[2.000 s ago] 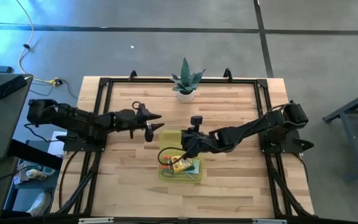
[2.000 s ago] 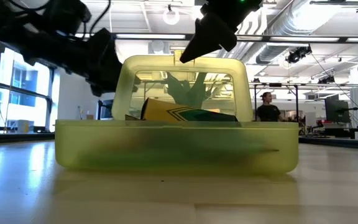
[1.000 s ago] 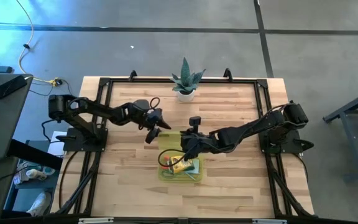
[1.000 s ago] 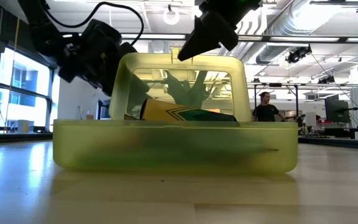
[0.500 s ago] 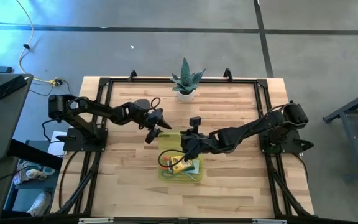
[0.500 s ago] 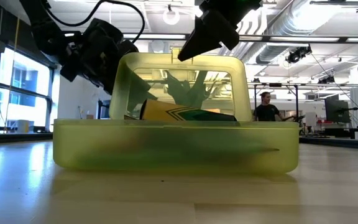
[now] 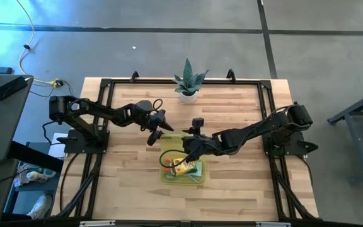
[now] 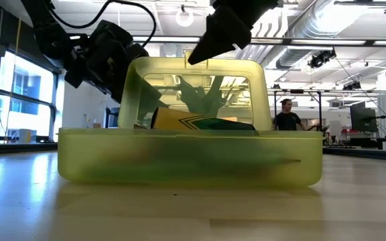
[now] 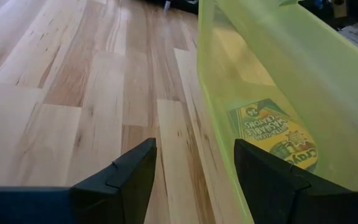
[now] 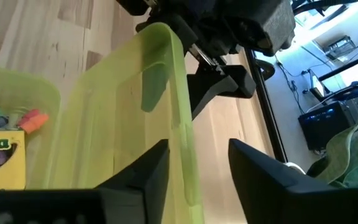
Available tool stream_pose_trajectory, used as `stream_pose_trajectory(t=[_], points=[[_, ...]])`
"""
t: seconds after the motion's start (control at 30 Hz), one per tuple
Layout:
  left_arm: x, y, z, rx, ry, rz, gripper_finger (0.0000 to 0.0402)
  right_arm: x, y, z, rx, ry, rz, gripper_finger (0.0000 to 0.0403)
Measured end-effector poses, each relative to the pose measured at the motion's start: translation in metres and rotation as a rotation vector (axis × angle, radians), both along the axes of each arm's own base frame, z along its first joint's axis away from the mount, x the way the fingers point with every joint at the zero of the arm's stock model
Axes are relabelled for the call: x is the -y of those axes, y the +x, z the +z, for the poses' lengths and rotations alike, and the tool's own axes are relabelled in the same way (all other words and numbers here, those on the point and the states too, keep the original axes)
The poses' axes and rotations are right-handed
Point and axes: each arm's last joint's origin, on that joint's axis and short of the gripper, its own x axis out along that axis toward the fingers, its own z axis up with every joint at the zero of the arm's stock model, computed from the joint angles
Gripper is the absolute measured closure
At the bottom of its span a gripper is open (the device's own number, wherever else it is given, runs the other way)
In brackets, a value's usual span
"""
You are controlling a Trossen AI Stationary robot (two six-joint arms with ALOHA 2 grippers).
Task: Pack school essentials
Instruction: Close the yellow supply box
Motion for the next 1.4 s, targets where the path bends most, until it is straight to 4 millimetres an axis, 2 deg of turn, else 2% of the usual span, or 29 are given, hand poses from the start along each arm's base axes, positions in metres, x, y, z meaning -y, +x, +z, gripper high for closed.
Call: stream_pose_trajectory(t=[0.27, 0.47, 0.67, 0.83, 0.93, 1.07, 1.27, 1.4], points=[[0.0, 0.0, 0.0, 0.0, 0.0, 0.0, 0.0197, -0.003, 0.002, 0.006, 0.055, 0.069, 0.043, 0.0222], [0.0, 0.0, 0.0, -0.001, 0.0, 0.0, 0.0197, -0.002, -0.003, 0.02, 0.106, 0.097, 0.045, 0.0221], [0.0, 0.0, -0.001, -0.006, -0.003, 0.0, 0.0197, 0.0, -0.02, 0.048, 0.174, 0.167, 0.048, 0.0222], [0.0, 0.0, -0.001, -0.007, -0.002, 0.001, 0.0197, -0.009, -0.039, 0.061, 0.155, 0.386, 0.119, 0.0222], [0.0, 0.0, -0.001, -0.007, -0.003, 0.001, 0.0197, -0.021, -0.045, 0.057, 0.104, 0.539, 0.172, 0.0222], [0.0, 0.0, -0.001, -0.008, -0.009, 0.004, 0.0197, -0.047, -0.046, 0.043, 0.017, 0.68, 0.221, 0.0222], [0.0, 0.0, -0.001, -0.007, -0.003, 0.001, 0.0197, -0.091, -0.05, 0.019, -0.058, 0.771, 0.235, 0.0222], [0.0, 0.0, 0.0, -0.006, -0.002, 0.001, 0.0197, -0.113, -0.05, 0.002, -0.06, 0.804, 0.202, 0.0222]])
